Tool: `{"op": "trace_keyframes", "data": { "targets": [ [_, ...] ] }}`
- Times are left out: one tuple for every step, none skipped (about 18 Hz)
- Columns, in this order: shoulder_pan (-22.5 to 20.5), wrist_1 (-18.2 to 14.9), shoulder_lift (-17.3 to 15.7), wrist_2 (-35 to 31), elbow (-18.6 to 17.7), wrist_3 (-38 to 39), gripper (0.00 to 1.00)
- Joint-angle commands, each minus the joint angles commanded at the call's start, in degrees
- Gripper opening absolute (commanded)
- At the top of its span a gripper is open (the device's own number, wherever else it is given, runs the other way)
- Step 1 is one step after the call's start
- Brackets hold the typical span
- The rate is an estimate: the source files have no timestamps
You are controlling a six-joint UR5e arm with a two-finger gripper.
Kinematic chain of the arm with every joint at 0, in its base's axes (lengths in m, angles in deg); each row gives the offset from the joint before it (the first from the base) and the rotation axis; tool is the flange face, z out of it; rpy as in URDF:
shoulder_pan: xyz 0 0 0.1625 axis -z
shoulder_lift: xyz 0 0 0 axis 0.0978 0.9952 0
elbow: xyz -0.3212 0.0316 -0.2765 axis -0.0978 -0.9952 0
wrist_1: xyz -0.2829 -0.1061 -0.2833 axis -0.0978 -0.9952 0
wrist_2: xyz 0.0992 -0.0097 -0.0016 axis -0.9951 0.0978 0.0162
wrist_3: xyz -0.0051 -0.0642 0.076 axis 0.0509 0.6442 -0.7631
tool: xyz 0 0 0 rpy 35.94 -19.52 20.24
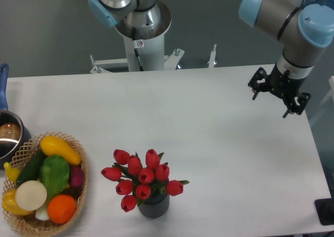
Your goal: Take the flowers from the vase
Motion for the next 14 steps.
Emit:
{"op": "trace_keyframes", "data": {
  "targets": [
    [0.00, 0.00, 0.00, -0.09, -0.17, 0.00, 1.00],
    [0.09, 0.09, -0.09, -0.09, -0.35, 0.00, 1.00],
    [0.09, 0.18, -0.26, -0.09, -0.53, 0.00, 1.00],
    [0.09, 0.26, -0.53, 0.00, -0.88, 0.00, 1.00],
    [0.09, 0.44, -1.14, 0.09, -1.84, 0.09, 1.00],
    [-0.09, 1.31, -1.58, 0.09, -3.15, 0.26, 1.00],
    [-0.87, 3.49, -1.84, 0.35, -4.56, 0.26, 1.00],
    [-2.71, 8.21, -2.46, 0.35, -7.27, 0.26, 1.00],
    [-3.25, 10.35, -3.59, 0.35, -8.77, 0.26, 1.00],
    [-3.43, 11.07, -4.74, 0.35, -9.92, 0.35, 1.00],
    [-3.25, 11.08, -5.53, 0.00, -10.89, 0.87, 1.00],
    [-3.08, 11.42, -5.89, 0.17, -11.68, 0.88, 1.00],
    [-2.99, 11.60, -5.98, 0.44, -12.56, 0.79, 1.00],
    [-2.73, 11.86, -5.98, 0.61, -12.92, 0.79, 1.00]
  ]
}}
